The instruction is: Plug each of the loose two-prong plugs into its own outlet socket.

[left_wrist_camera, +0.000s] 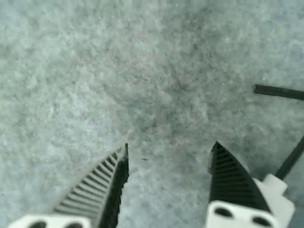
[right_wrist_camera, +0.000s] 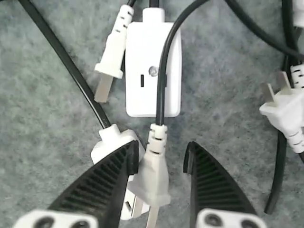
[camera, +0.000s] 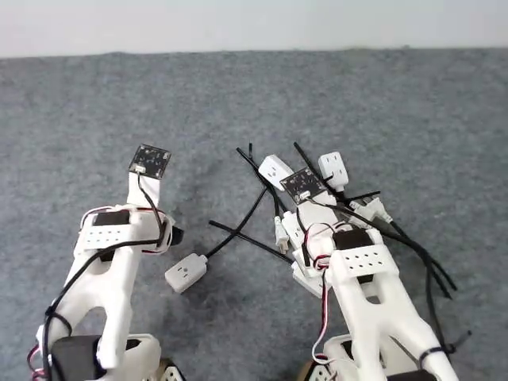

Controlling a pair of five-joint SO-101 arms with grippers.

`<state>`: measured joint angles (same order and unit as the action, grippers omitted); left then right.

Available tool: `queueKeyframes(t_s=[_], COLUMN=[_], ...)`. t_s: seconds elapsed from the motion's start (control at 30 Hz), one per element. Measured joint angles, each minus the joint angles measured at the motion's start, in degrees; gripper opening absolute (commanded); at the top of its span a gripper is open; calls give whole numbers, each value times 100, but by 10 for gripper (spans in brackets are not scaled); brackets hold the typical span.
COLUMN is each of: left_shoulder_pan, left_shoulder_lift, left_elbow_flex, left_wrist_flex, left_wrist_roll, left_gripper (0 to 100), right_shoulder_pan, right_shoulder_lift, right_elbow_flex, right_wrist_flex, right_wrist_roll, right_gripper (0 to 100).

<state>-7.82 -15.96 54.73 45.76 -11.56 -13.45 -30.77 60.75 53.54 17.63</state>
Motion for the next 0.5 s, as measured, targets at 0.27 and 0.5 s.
queueKeyframes(t_s=[0.27,0.5], left_shoulder_pan=[9,9], left_shoulder_lift=[0,0], left_elbow_flex=[0,0], left_wrist_flex=[0,0], left_wrist_roll=[0,0], left_gripper=[269,269], right_shoulder_pan=[0,0], right_shoulder_lift=[0,0], right_elbow_flex=[0,0], right_wrist_flex=[-211,-211], right_wrist_roll=[466,659], right_gripper=[6,9])
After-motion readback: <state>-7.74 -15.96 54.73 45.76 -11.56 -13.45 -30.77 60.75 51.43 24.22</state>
